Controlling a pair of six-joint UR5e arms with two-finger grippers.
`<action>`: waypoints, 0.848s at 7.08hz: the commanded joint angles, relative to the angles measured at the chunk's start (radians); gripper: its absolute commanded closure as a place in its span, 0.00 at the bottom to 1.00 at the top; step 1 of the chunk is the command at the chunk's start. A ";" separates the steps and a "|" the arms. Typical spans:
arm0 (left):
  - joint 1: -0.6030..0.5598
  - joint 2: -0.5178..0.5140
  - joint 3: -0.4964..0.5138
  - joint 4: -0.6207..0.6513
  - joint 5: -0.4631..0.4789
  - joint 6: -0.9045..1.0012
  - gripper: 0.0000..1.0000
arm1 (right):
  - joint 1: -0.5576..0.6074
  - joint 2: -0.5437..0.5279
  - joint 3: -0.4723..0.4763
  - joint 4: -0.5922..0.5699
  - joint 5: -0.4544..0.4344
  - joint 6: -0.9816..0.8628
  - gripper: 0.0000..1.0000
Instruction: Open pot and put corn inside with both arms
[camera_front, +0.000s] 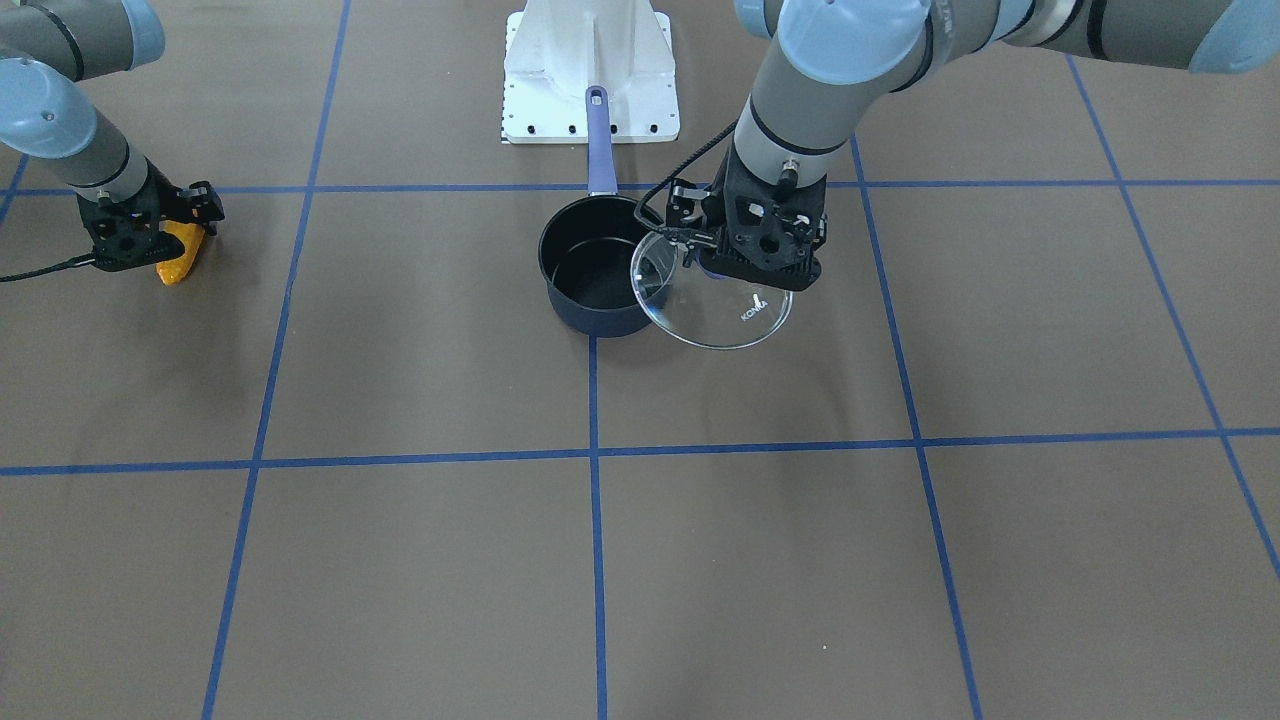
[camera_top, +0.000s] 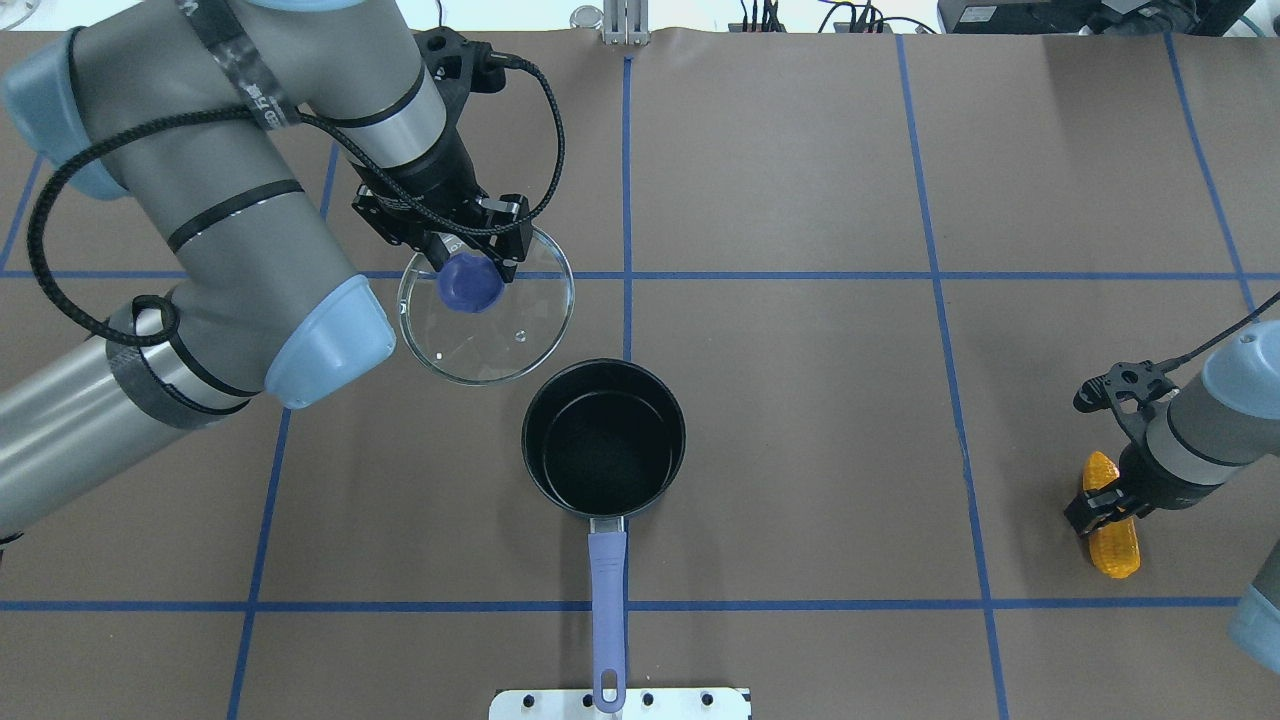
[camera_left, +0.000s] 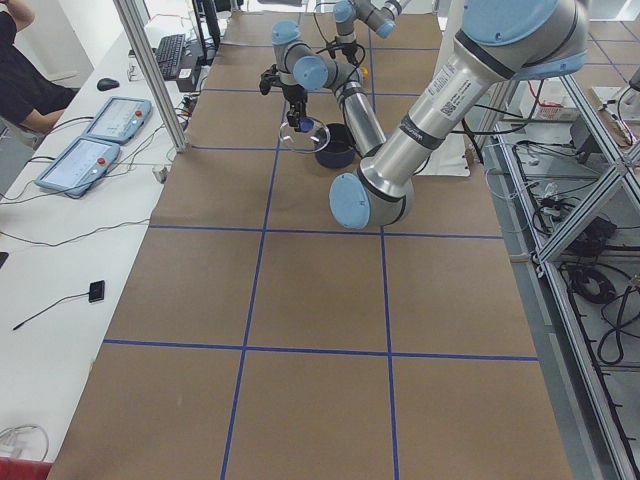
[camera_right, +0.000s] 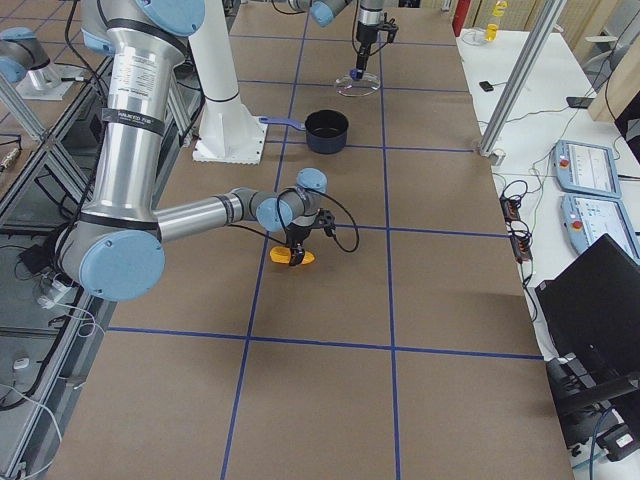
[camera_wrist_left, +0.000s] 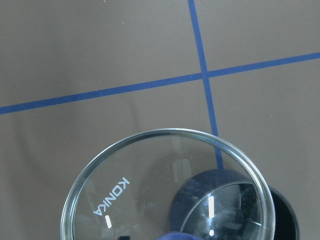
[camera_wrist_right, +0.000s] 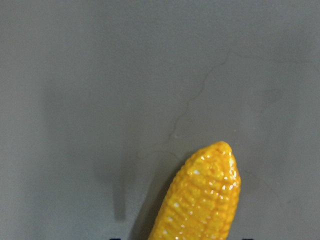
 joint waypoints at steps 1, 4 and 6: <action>-0.027 0.060 -0.028 0.031 -0.002 0.104 0.47 | -0.006 0.003 0.017 -0.002 0.007 -0.004 0.66; -0.056 0.149 -0.047 0.025 -0.002 0.228 0.47 | 0.021 0.026 0.081 -0.016 0.053 -0.008 0.66; -0.072 0.246 -0.053 -0.061 -0.002 0.273 0.47 | 0.128 0.337 0.099 -0.317 0.114 0.000 0.66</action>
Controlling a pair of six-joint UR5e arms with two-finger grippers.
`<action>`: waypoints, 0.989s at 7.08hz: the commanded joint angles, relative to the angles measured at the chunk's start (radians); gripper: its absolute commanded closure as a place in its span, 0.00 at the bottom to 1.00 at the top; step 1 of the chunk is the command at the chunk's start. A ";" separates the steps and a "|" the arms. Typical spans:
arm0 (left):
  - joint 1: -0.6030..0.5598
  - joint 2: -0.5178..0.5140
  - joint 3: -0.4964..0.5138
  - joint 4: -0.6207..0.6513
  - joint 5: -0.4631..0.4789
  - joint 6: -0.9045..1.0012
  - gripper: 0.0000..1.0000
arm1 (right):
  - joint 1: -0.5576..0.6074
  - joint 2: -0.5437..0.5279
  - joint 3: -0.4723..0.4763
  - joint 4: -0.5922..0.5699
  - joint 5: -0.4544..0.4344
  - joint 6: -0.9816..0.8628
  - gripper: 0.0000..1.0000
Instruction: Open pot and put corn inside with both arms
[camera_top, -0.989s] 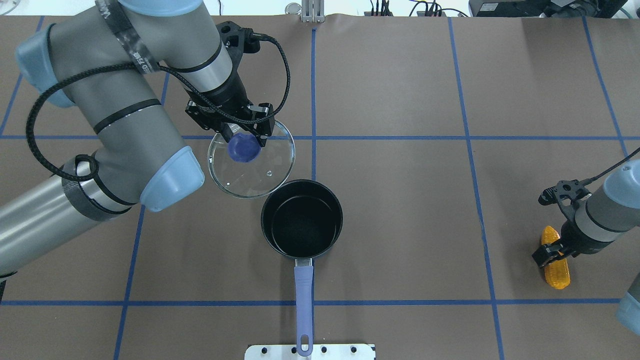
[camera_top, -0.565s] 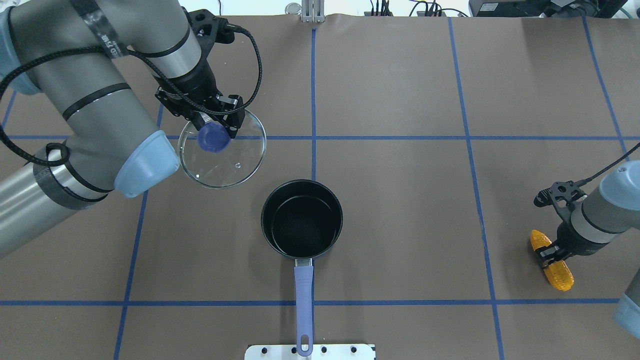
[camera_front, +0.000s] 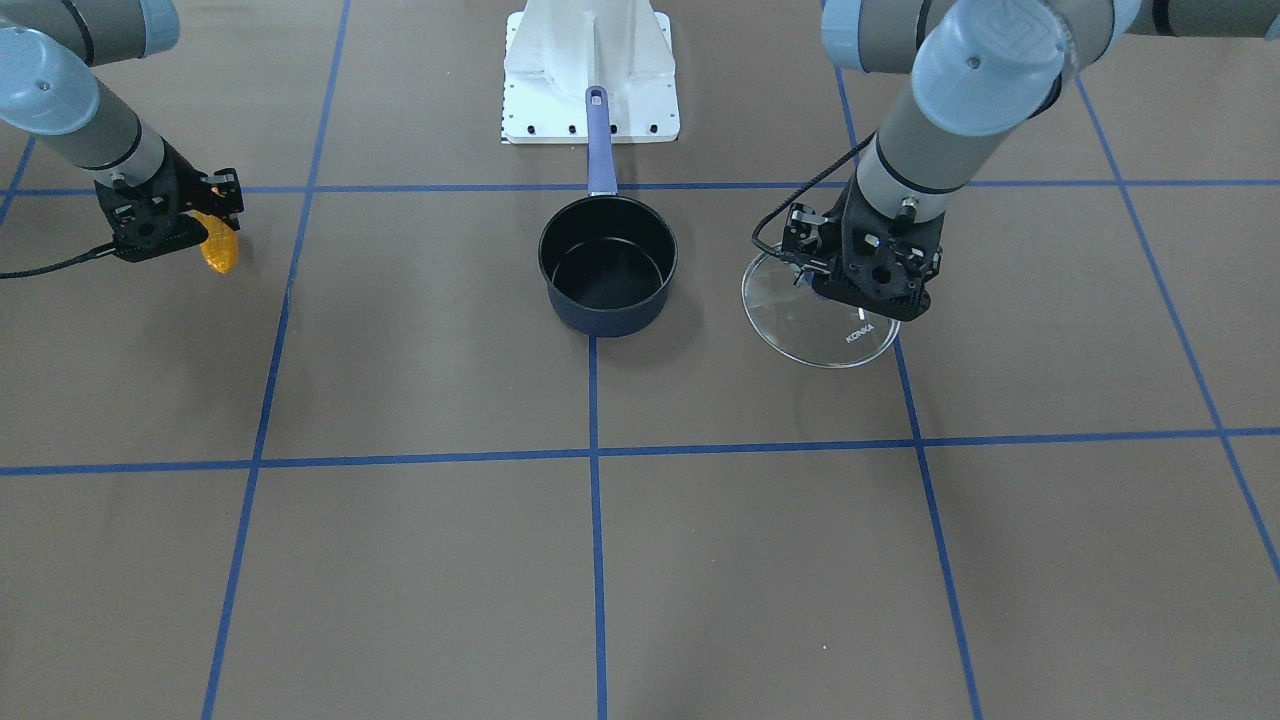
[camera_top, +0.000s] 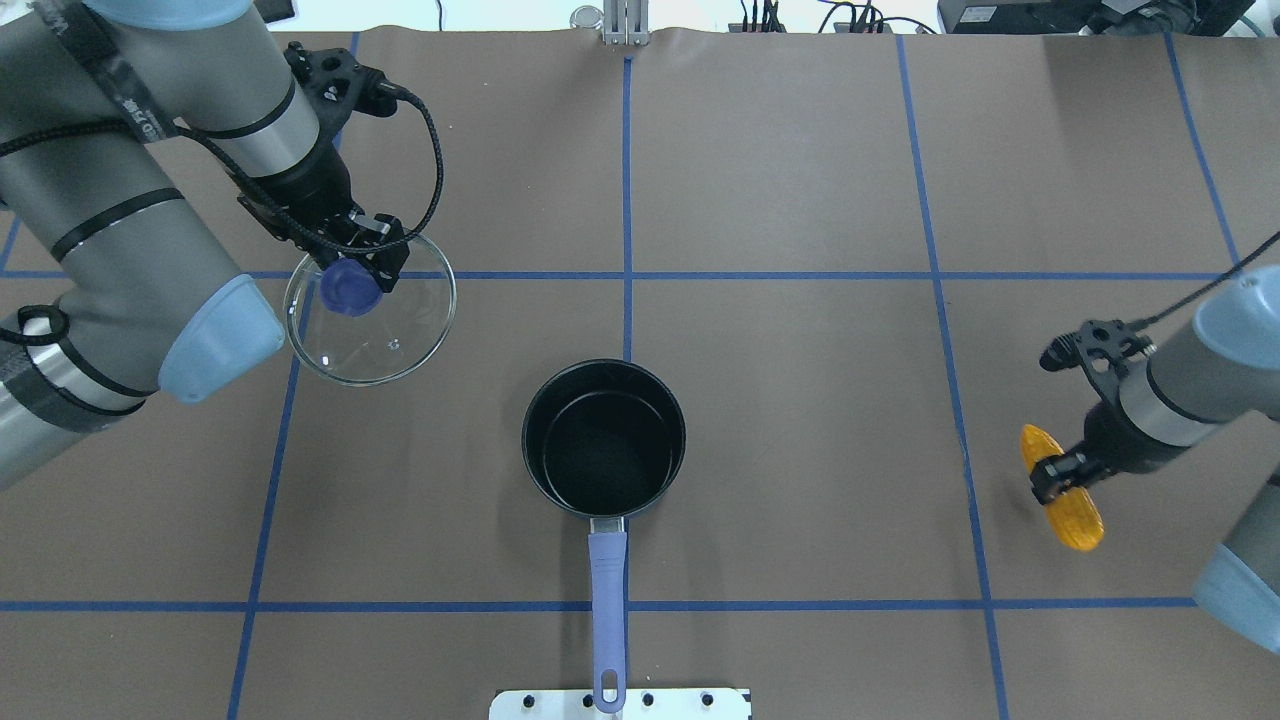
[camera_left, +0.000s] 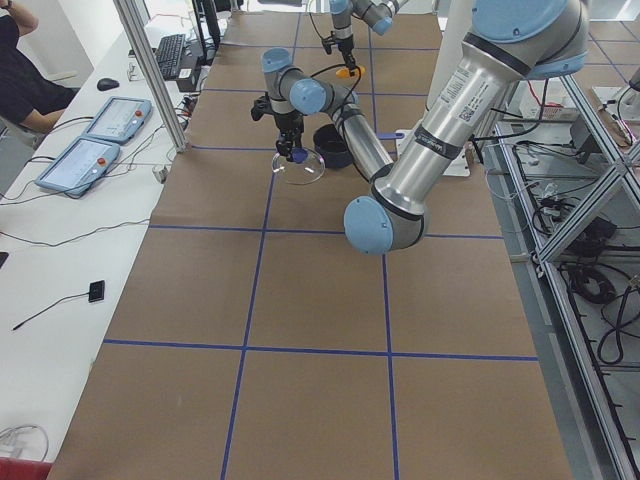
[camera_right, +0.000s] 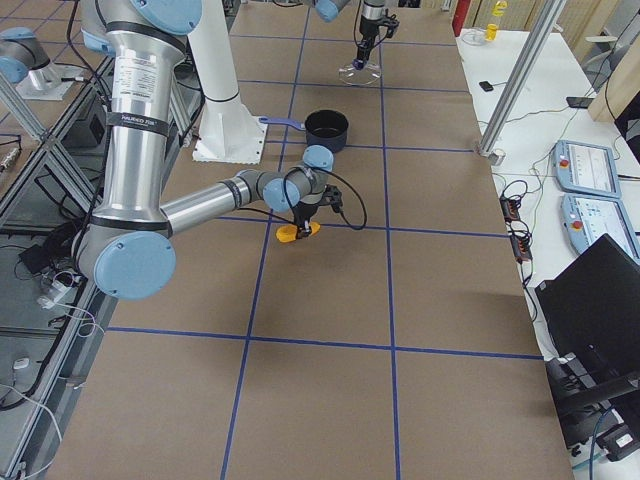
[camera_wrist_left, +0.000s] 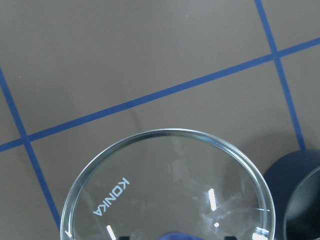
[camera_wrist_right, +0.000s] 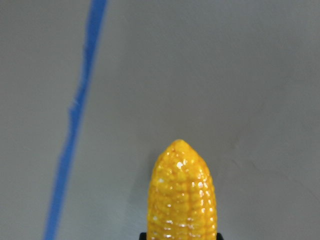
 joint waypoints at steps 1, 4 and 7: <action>-0.025 0.094 -0.002 -0.078 -0.001 0.052 0.47 | 0.063 0.395 0.024 -0.430 0.022 0.008 0.66; -0.088 0.202 0.005 -0.086 -0.004 0.201 0.47 | -0.029 0.625 0.012 -0.553 0.012 0.121 0.65; -0.094 0.315 0.074 -0.240 -0.005 0.257 0.47 | -0.147 0.698 -0.057 -0.257 -0.051 0.356 0.64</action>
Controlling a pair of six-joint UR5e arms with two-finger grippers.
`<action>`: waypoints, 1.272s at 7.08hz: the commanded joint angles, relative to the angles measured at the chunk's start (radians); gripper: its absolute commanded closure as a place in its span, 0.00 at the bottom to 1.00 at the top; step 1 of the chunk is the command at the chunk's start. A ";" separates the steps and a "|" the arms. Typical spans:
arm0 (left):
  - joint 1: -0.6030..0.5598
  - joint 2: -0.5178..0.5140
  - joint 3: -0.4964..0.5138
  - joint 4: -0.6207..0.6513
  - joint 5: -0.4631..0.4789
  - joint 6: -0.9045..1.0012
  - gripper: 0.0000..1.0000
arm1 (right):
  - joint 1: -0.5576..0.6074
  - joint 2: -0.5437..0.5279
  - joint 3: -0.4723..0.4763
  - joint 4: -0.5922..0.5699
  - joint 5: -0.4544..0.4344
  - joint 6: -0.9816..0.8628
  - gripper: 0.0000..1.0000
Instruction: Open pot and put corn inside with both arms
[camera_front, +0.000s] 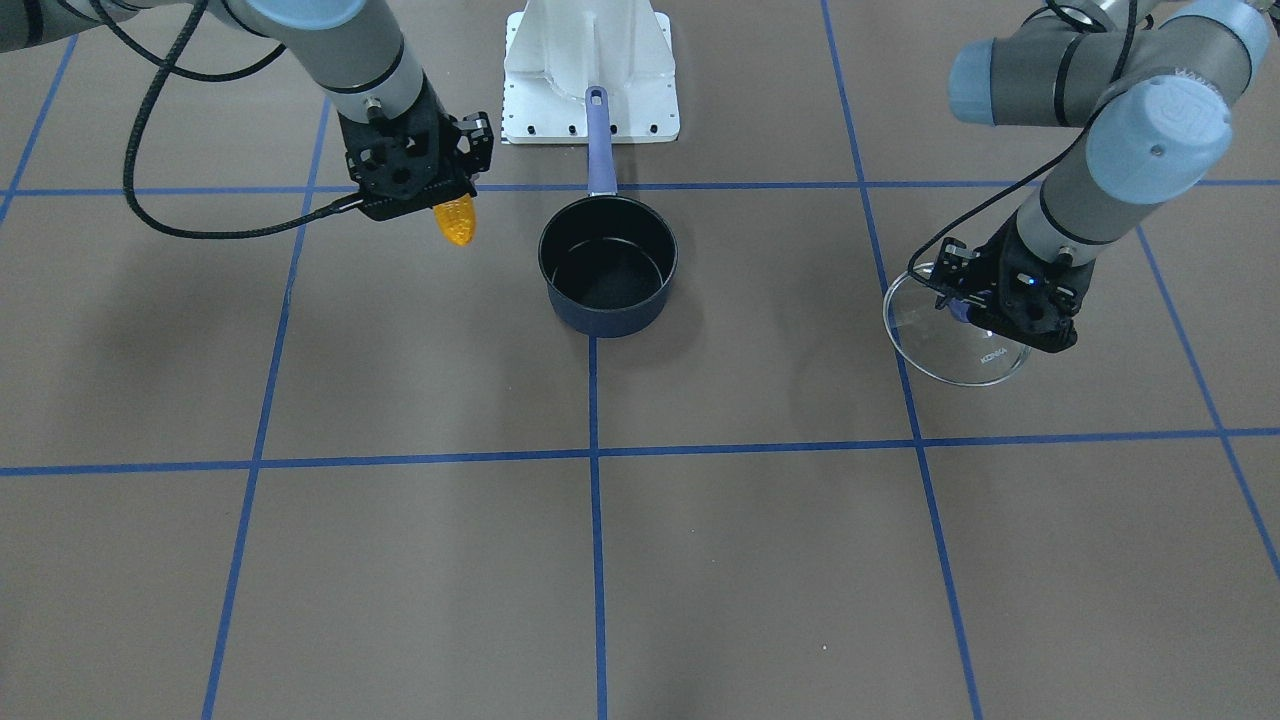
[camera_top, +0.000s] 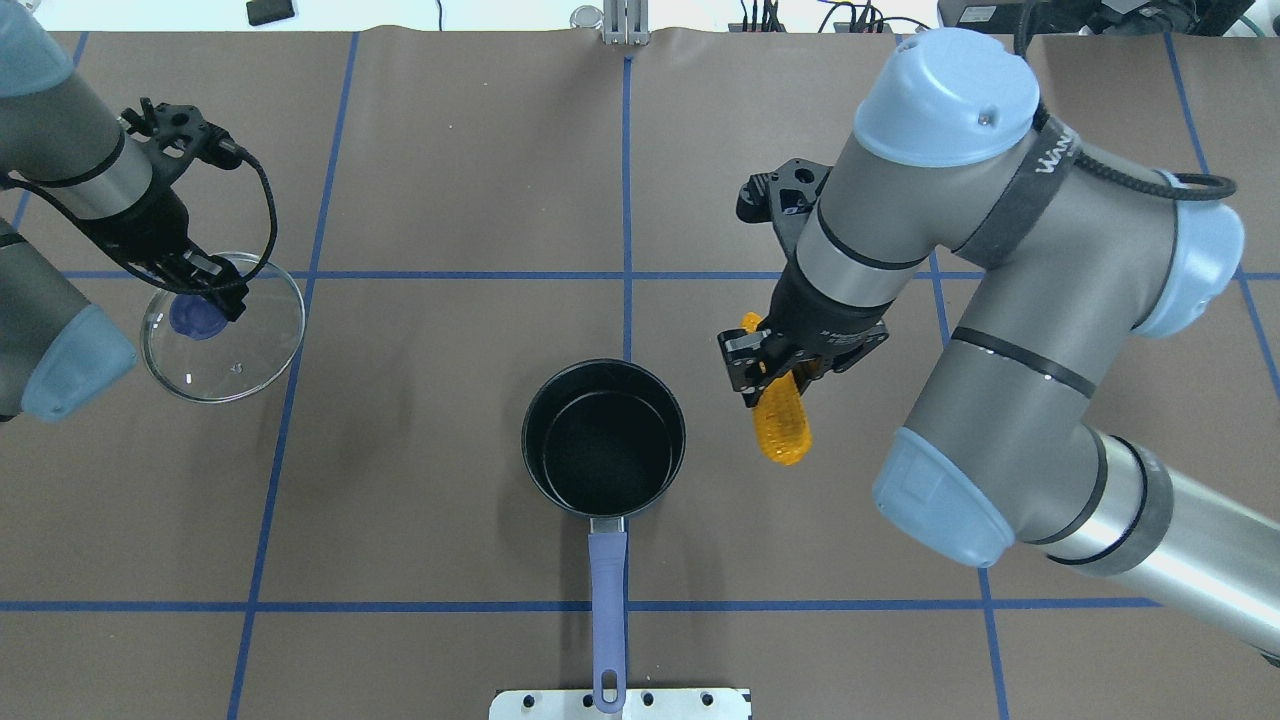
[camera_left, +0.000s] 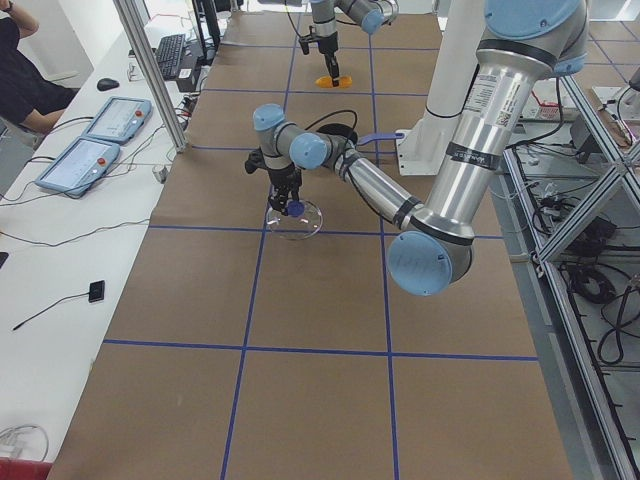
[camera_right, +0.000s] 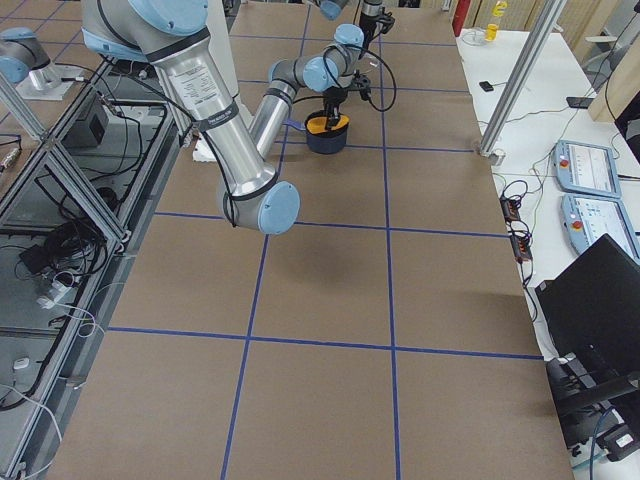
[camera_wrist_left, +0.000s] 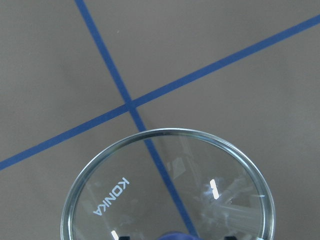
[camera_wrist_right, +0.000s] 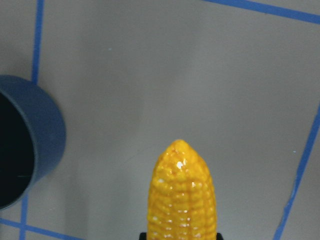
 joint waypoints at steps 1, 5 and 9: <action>-0.002 0.046 0.095 -0.131 -0.001 0.028 0.47 | -0.087 0.022 -0.051 0.232 -0.056 0.175 0.64; -0.002 0.049 0.135 -0.132 0.002 0.050 0.21 | -0.141 0.080 -0.114 0.242 -0.080 0.196 0.63; -0.041 0.040 0.133 -0.133 0.007 0.045 0.02 | -0.164 0.080 -0.255 0.389 -0.099 0.186 0.63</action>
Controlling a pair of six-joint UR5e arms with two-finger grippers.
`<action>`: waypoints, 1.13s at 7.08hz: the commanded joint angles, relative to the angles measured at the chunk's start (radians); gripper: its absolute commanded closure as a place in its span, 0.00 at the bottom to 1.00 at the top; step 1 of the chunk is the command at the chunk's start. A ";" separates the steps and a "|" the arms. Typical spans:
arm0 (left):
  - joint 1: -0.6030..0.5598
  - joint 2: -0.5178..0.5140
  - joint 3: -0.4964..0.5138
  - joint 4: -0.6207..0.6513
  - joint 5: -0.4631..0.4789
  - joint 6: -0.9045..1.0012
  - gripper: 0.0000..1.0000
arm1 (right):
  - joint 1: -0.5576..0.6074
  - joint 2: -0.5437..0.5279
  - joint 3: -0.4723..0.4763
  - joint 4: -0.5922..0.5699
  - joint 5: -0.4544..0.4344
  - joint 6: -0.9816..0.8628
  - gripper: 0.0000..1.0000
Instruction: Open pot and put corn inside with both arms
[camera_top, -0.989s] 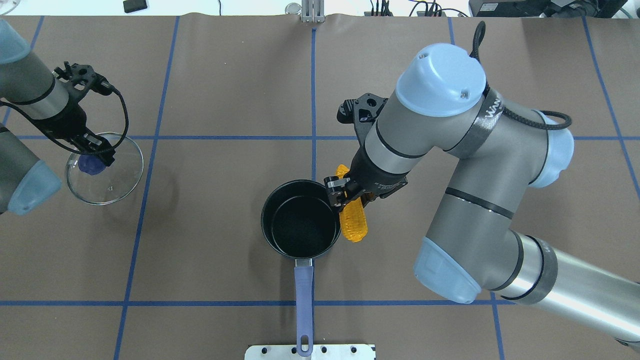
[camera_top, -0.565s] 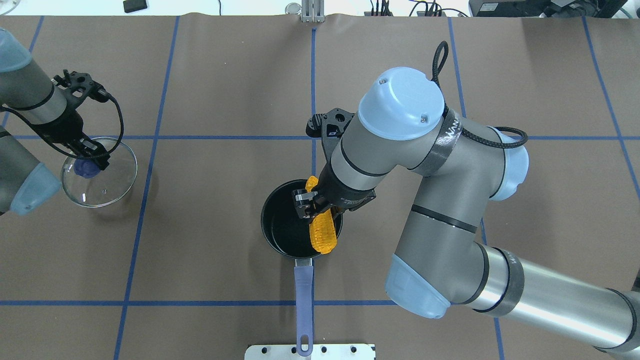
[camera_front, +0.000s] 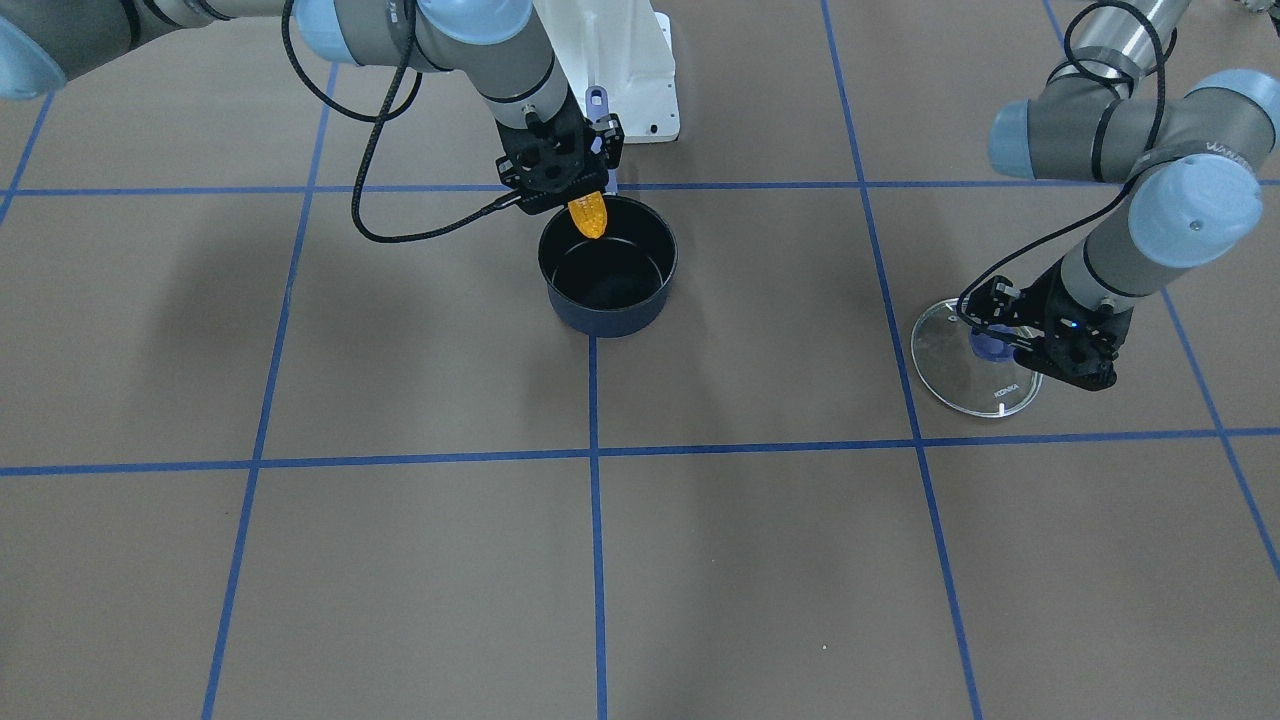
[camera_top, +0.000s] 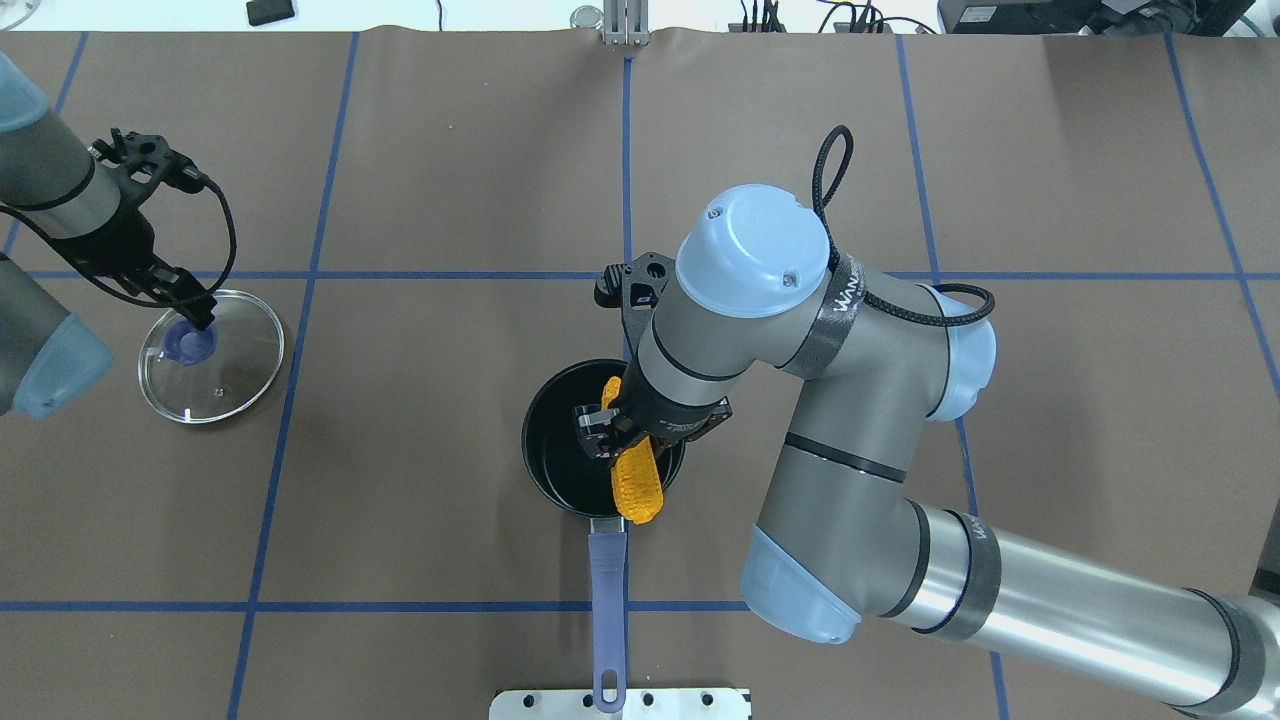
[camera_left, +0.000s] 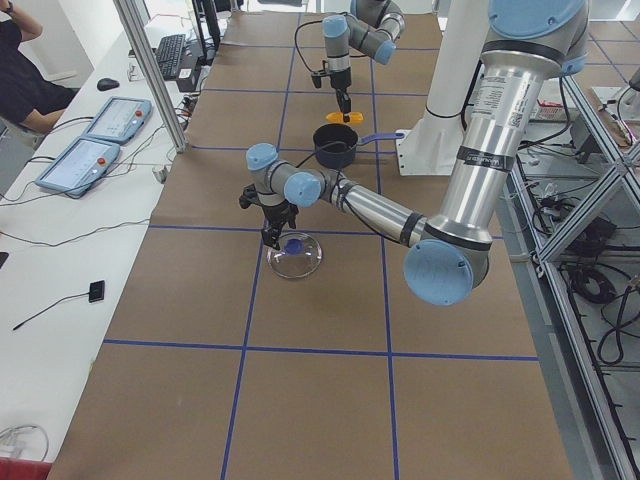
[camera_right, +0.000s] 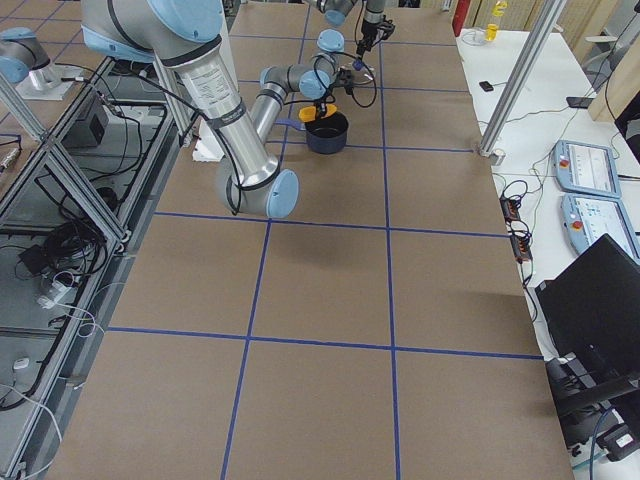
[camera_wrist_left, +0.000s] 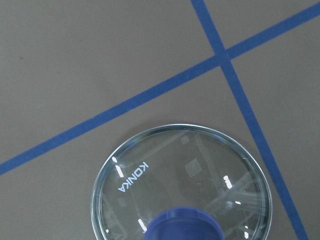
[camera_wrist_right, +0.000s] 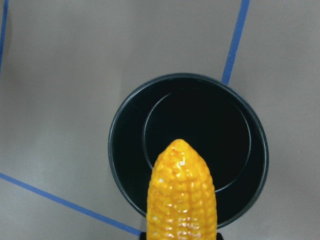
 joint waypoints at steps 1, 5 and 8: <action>-0.020 -0.001 -0.001 0.000 -0.001 0.003 0.02 | -0.002 0.001 -0.053 0.095 -0.030 -0.004 0.62; -0.063 -0.006 -0.015 0.001 -0.007 0.001 0.02 | 0.012 -0.023 0.008 0.098 -0.029 0.044 0.00; -0.101 -0.041 -0.013 0.006 -0.015 0.012 0.02 | 0.299 -0.158 0.080 0.090 0.197 0.013 0.00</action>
